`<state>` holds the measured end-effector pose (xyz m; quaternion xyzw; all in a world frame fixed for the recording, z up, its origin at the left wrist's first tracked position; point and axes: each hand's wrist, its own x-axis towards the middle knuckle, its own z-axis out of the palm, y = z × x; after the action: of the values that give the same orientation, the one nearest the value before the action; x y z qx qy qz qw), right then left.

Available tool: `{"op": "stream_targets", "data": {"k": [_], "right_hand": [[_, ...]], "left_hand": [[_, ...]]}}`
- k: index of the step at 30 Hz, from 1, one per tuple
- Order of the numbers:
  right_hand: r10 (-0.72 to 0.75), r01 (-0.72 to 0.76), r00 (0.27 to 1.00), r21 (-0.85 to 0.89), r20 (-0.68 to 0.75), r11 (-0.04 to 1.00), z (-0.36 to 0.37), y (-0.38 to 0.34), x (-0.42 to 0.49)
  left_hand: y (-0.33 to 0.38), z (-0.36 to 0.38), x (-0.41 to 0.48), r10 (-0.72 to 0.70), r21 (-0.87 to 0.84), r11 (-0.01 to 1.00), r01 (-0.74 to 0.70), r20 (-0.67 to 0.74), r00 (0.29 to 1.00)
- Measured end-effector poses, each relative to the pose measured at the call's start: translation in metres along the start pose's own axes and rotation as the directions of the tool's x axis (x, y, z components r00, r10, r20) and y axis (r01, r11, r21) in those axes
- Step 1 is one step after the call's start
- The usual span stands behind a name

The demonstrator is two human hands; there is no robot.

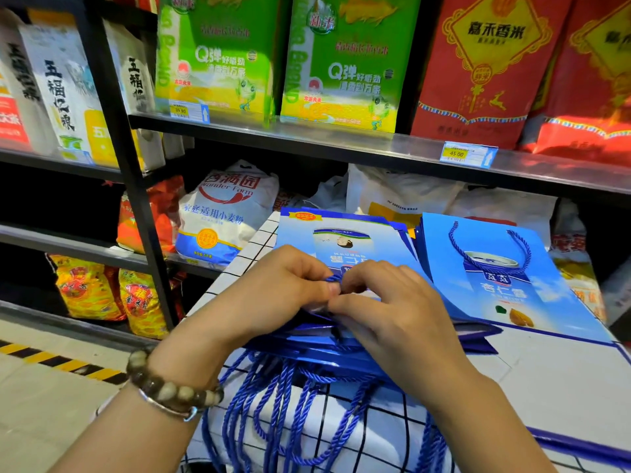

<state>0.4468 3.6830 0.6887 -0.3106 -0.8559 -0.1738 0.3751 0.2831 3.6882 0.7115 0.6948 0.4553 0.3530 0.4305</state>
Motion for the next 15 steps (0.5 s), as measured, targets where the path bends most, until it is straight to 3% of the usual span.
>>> {"op": "stream_targets", "data": {"k": [10, 15], "right_hand": [[0.053, -0.044, 0.995, 0.114, -0.081, 0.992, 0.006, -0.003, -0.016], [0.13, -0.127, 0.992, 0.172, -0.008, 0.977, 0.002, -0.005, -0.017]], "left_hand": [[-0.004, 0.003, -0.004, 0.022, -0.029, 0.999, -0.024, -0.065, 0.998], [-0.004, 0.004, -0.003, -0.049, -0.136, 0.99, 0.036, -0.091, 0.995]]}}
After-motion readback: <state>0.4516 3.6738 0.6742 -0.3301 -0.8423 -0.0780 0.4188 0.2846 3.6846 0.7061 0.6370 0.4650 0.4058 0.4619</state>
